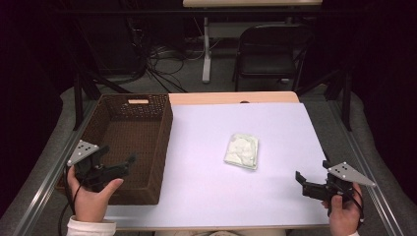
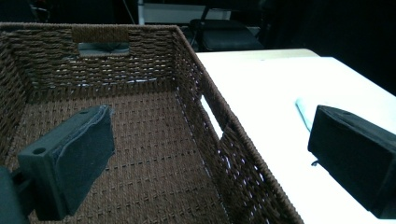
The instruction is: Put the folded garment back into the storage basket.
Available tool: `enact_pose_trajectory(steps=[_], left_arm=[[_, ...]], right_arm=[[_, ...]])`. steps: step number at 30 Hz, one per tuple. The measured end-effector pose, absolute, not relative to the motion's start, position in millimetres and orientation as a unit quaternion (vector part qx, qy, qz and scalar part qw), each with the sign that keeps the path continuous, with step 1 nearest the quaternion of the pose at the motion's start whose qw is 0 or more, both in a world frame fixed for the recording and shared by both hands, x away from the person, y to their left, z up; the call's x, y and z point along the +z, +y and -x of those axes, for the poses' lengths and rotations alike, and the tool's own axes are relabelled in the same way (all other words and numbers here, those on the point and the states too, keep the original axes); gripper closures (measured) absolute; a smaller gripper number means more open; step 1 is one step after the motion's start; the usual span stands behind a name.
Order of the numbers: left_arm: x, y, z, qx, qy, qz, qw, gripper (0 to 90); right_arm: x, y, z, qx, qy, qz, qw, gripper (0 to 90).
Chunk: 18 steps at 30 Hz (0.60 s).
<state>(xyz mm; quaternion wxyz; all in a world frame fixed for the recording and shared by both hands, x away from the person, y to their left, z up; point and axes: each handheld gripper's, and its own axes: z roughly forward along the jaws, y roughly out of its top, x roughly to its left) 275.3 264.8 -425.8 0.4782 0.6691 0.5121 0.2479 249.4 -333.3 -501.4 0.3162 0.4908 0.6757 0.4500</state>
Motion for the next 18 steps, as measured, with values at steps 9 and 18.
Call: enact_pose_trajectory(steps=[9,18], left_arm=[[-420,233,-275,0.251,0.473,-0.69,0.487,3.9],[-427,206,-284,0.183,0.46,-0.721,0.485,0.6]], right_arm=[[-505,-335,-252,0.453,0.674,-0.498,0.304,0.0],[-503,-329,-256,0.447,0.678,-0.495,0.309,0.0]])
